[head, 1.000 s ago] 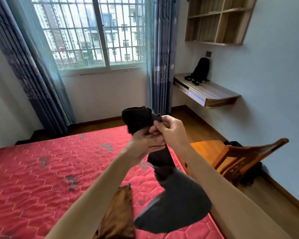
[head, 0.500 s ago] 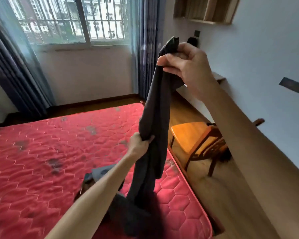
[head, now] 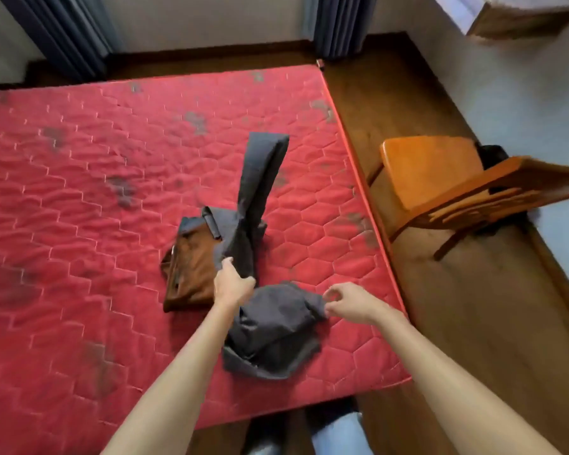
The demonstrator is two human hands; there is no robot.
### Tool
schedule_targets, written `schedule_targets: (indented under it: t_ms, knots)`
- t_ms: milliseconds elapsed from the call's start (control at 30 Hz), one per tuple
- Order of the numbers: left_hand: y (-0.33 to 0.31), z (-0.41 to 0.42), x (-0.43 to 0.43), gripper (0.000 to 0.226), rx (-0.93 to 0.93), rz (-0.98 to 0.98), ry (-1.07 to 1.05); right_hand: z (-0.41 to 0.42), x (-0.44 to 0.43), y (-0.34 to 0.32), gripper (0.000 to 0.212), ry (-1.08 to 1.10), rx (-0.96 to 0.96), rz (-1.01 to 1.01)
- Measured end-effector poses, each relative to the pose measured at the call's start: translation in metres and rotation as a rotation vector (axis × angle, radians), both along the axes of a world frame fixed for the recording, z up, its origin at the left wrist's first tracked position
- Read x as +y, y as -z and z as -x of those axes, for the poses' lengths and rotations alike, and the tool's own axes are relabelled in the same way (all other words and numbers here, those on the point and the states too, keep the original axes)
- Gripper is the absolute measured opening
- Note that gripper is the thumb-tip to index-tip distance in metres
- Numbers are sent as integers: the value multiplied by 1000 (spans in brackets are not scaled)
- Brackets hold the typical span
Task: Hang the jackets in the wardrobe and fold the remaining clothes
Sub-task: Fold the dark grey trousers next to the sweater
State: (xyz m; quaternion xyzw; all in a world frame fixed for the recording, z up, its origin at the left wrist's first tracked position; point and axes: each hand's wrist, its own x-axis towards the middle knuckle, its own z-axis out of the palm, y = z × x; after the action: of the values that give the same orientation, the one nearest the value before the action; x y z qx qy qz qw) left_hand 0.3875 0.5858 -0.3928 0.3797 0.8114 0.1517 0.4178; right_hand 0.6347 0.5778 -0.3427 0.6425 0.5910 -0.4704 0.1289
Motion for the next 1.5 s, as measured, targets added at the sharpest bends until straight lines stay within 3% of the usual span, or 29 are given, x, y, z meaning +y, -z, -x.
schedule_targets:
  t_ms: [167,300,400,500,567,633,767,833,933,1067,1233,1500]
  knots:
    - [138,-25,-93,34,-53,103,45,14,-59,173,31,32,-79,224]
    - [217,-51,-124,36,-106,10,140,11,-82,266,50,314,-130,253]
    - [252,-73,-125,39,-136,-47,207,7,-77,308,76,502,-154,51]
    - [268,-91,-115,36,-129,-81,327,3,-55,328,85,289,-294,-357]
    - [274,-101,-111,41,-20,-62,491,-3,-38,338,62,91,-279,-485]
    - [281,-114,-115,68,150,59,679,-11,-26,342,36,-16,-219,-536]
    - [294,-134,-128,108,386,165,898,-27,-4,305,25,2,-27,-525]
    - [302,-136,-135,95,496,83,946,-36,7,276,17,60,14,-539]
    - [291,-125,-131,51,518,-15,1002,-43,24,227,16,103,98,-652]
    - [246,-94,-127,32,294,-20,961,-43,43,166,30,141,134,-691]
    - [124,-74,-115,2,-78,-292,811,-37,52,81,52,88,260,-485]
    - [-64,-53,-29,20,-162,-802,652,-13,63,-93,48,-207,401,-459]
